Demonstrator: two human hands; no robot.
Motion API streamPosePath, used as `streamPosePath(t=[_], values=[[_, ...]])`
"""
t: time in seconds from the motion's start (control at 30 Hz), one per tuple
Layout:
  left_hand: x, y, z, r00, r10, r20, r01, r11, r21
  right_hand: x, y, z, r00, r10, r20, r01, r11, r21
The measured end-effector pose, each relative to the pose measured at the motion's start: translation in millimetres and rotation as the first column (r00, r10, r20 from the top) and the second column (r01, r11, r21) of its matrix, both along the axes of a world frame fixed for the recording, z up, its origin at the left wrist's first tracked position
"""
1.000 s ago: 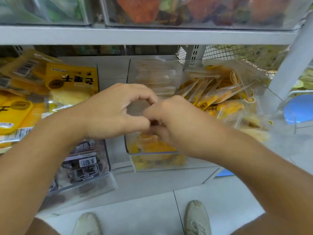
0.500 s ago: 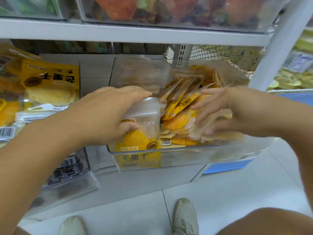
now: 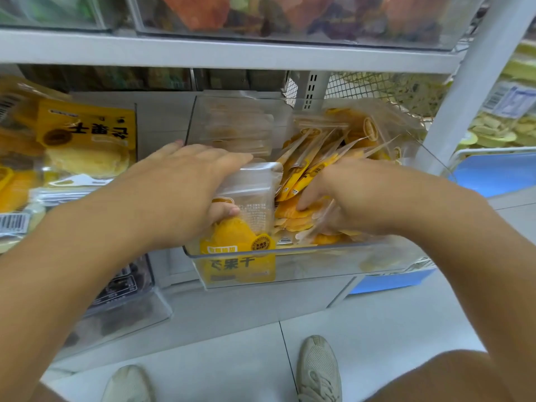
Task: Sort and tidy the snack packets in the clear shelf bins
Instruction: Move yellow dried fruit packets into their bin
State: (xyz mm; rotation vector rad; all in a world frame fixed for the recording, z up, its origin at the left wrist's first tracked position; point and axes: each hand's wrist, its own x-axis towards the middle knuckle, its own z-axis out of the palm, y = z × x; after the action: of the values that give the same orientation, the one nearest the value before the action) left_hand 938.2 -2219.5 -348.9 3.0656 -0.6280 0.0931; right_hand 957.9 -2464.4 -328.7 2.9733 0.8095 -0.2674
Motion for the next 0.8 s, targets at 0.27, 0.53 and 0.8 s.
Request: streamPosePath(t=[0.27,0.53,0.8], values=[[-0.4,4.6,3.0,0.999,0.028,-0.028,-0.030,0.998,-0.055,1.5,-19.3,25.2,0.935,-0.034,0.354,-0.154,0.858,0.490],[1.7,8.1,2.2,1.000,0.006,-0.028,-0.008,0.998,-0.069,-1.5,-37.4,34.9,0.936,-0.147,0.320,-0.171,0.605,0.778],[6.1,13.0,0.1,0.999,-0.051,-0.017,0.048,0.987,-0.152,-14.8,-15.8,29.7,0.904,-0.161,0.397,-0.241,0.575,0.782]])
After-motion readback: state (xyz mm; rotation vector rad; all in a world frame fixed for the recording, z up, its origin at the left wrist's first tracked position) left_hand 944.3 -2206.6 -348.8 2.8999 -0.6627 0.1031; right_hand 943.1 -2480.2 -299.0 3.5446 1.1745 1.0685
